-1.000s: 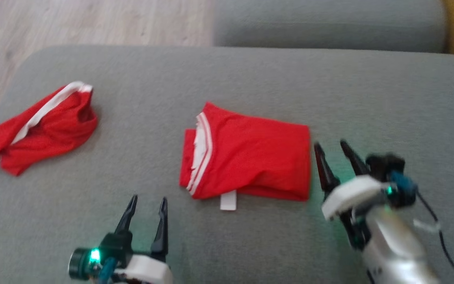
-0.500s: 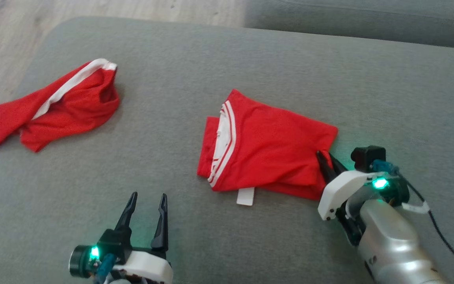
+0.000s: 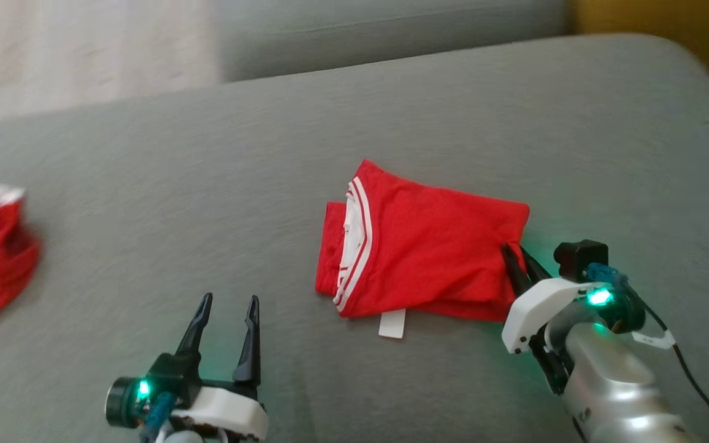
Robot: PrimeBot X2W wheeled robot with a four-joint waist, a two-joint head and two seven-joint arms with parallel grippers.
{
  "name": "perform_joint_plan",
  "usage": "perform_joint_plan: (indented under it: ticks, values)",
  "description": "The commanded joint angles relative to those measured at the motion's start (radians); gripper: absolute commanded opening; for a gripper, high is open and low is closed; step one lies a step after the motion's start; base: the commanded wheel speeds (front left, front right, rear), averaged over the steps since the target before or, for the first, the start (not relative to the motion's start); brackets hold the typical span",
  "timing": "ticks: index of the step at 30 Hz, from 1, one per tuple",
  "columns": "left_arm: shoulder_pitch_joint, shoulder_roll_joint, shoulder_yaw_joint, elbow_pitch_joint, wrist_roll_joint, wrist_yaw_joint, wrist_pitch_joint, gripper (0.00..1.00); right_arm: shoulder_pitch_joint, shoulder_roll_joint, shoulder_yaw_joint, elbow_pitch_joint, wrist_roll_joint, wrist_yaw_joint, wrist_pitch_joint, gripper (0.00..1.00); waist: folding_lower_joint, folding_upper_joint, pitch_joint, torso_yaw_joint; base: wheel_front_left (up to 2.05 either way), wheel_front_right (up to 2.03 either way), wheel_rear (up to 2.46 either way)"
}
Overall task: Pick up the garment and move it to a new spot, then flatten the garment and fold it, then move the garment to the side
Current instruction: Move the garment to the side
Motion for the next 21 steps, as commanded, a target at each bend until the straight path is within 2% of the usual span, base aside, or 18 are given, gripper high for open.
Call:
perform_joint_plan:
  ticks: [1, 7, 12, 17, 21]
  values:
    - [-0.045, 0.002, 0.026, -0.034, -0.007, 0.002, -0.01, 1.0, 0.001, -0.001, 0.018, -0.023, -0.006, -0.001, -0.017, 0.0, 0.0, 0.0, -0.023, -0.153, 0.0, 0.0, 0.0]
    - [-0.071, 0.002, 0.02, -0.042, -0.015, 0.004, -0.01, 1.0, 0.009, -0.001, 0.03, -0.062, 0.021, -0.001, -0.018, 0.0, 0.0, 0.0, -0.006, -0.308, 0.0, 0.0, 0.0]
    - [-0.078, 0.002, 0.022, -0.042, -0.014, 0.004, -0.01, 1.0, 0.006, -0.001, 0.032, -0.089, 0.028, -0.001, -0.019, 0.0, 0.0, 0.0, 0.01, -0.386, 0.0, 0.0, 0.0]
    - [-0.081, 0.002, 0.015, -0.044, -0.011, 0.01, -0.01, 1.0, -0.001, -0.002, 0.023, -0.104, 0.025, -0.001, -0.019, 0.0, 0.0, 0.0, 0.024, -0.401, 0.0, 0.0, 0.0]
    - [-0.09, 0.002, 0.006, -0.037, -0.008, 0.002, -0.01, 1.0, -0.034, -0.023, 0.02, -0.119, 0.008, -0.001, -0.019, 0.0, 0.0, 0.0, 0.046, -0.373, 0.0, 0.0, 0.0]
